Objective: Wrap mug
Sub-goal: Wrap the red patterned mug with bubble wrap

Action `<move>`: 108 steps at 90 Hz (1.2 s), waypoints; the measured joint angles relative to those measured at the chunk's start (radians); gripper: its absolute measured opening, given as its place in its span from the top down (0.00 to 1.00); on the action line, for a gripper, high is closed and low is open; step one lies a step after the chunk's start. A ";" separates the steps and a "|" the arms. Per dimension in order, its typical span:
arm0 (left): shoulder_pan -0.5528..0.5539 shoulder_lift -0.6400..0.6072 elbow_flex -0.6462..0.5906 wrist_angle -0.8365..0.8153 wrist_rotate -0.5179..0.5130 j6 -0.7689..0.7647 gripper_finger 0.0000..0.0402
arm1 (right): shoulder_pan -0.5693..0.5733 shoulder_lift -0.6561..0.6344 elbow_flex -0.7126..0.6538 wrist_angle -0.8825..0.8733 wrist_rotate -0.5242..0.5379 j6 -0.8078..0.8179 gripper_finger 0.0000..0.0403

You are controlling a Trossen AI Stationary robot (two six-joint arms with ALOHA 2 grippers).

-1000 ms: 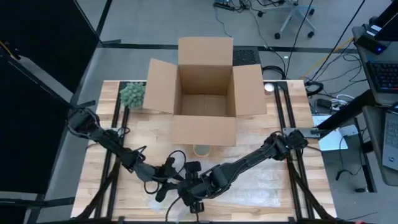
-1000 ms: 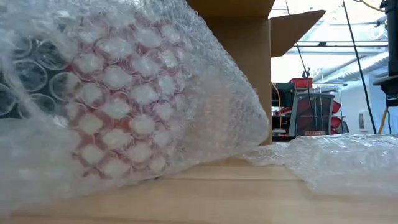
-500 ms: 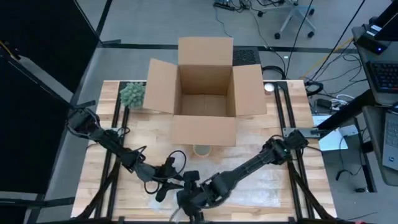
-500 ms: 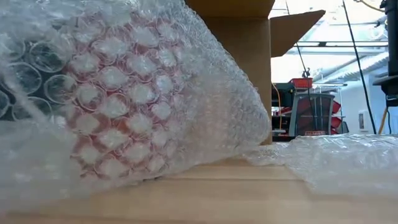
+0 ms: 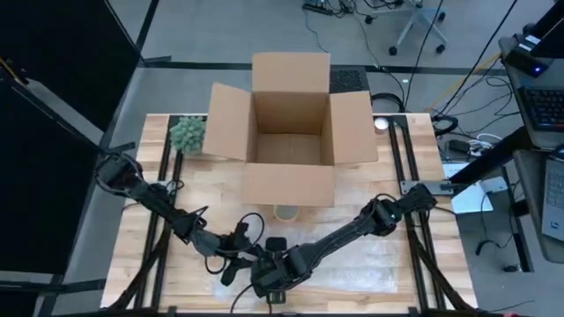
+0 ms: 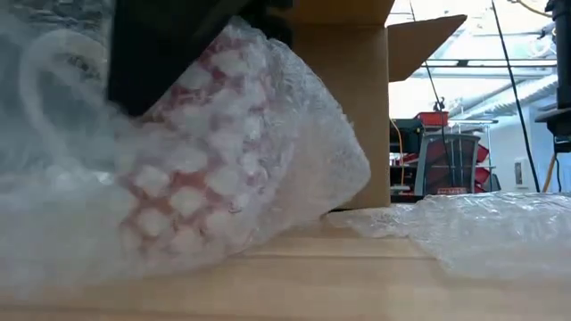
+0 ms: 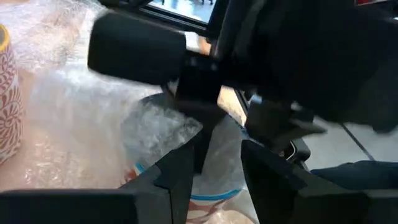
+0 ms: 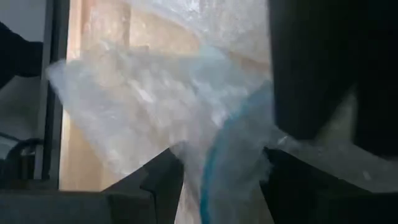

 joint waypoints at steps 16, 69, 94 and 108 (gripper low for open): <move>0.000 -0.002 0.001 -0.010 0.000 0.000 0.69 | -0.003 -0.017 -0.003 0.002 -0.033 -0.005 0.56; 0.000 -0.004 0.003 -0.043 -0.020 0.000 0.69 | 0.003 -0.229 -0.003 -0.229 0.050 0.021 0.56; 0.000 -0.003 0.003 -0.042 -0.020 0.000 0.69 | -0.069 -0.167 -0.005 -0.308 0.203 0.086 0.56; 0.000 -0.003 0.002 -0.039 -0.021 0.000 0.69 | -0.096 -0.143 -0.006 -0.248 0.180 0.059 0.56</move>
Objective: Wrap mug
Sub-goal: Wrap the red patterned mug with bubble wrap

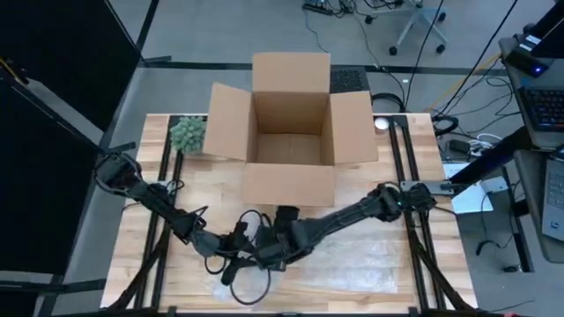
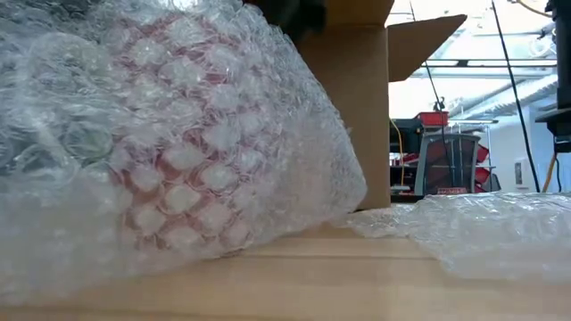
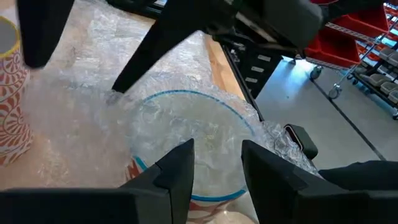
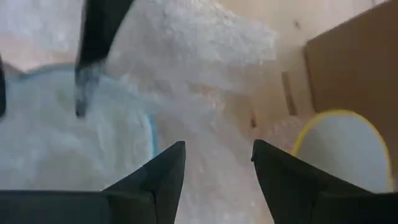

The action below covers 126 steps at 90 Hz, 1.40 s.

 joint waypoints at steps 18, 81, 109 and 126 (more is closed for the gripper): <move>0.000 0.000 0.000 0.002 0.007 0.002 0.69 | 0.026 0.004 0.001 0.140 -0.117 -0.100 0.56; 0.002 0.001 0.001 -0.001 -0.003 0.002 0.69 | 0.055 0.081 0.004 0.139 -0.134 -0.050 0.56; 0.000 -0.028 -0.005 0.009 0.007 0.001 0.69 | 0.064 0.079 0.003 0.139 -0.137 -0.043 0.56; -0.008 -0.066 -0.003 0.032 0.001 0.012 0.69 | 0.064 0.079 0.001 0.152 -0.137 -0.048 0.56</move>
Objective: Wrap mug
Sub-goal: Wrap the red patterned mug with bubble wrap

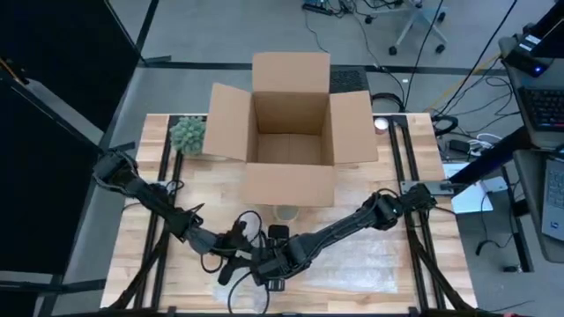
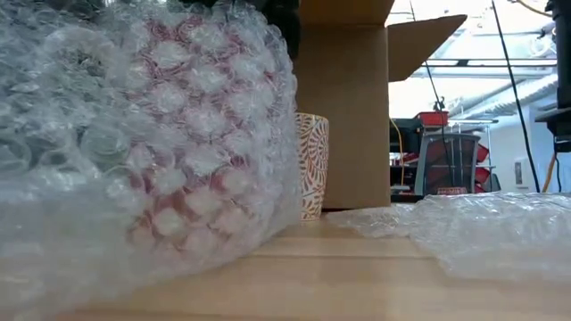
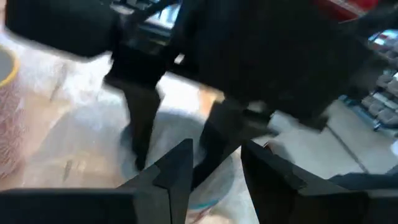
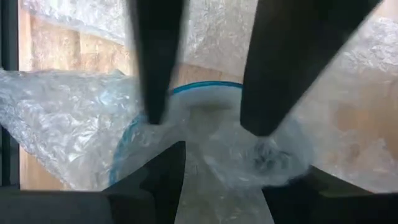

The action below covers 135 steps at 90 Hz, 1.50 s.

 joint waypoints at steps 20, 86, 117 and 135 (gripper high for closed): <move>0.019 0.035 0.001 0.002 -0.089 0.063 0.69 | 0.000 0.000 0.000 0.008 0.001 -0.019 0.56; 0.016 0.148 0.005 0.062 -0.081 0.022 0.69 | 0.003 -0.119 -0.002 -0.093 0.001 -0.033 0.56; 0.016 0.149 0.004 0.073 -0.077 0.021 0.69 | -0.020 -0.104 0.000 -0.111 0.101 0.221 0.56; 0.016 0.149 0.004 0.074 -0.077 0.015 0.69 | -0.033 -0.016 0.001 -0.104 0.014 0.261 0.56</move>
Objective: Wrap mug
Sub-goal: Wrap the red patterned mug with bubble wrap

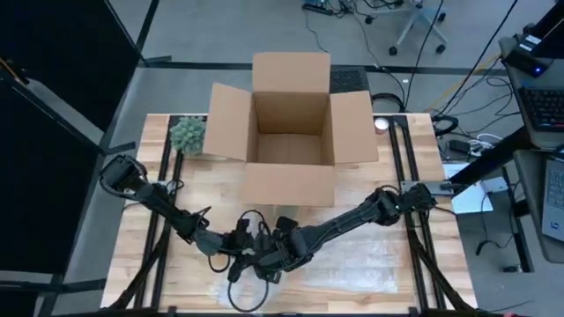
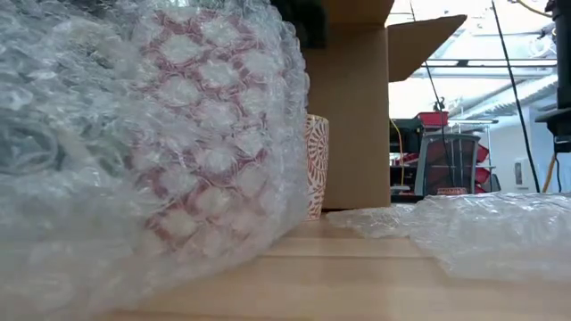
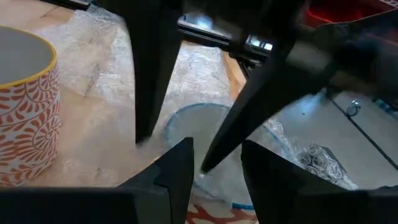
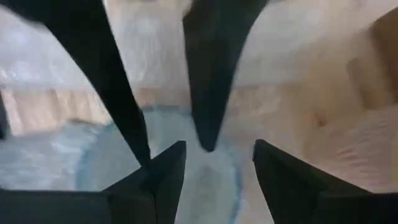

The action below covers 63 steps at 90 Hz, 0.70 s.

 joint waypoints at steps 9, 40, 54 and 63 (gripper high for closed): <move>0.000 0.000 0.000 -0.001 0.000 0.001 0.69 | -0.001 0.050 0.003 -0.010 -0.003 0.014 0.56; 0.000 0.000 0.000 -0.001 0.000 0.002 0.69 | -0.003 0.053 0.001 -0.011 -0.019 -0.015 0.56; 0.000 0.000 0.000 0.000 0.001 0.000 0.69 | -0.003 -0.020 -0.007 -0.047 -0.022 -0.034 0.56; 0.000 0.000 0.000 0.000 0.001 0.000 0.69 | -0.002 -0.073 -0.002 -0.064 -0.017 -0.050 0.56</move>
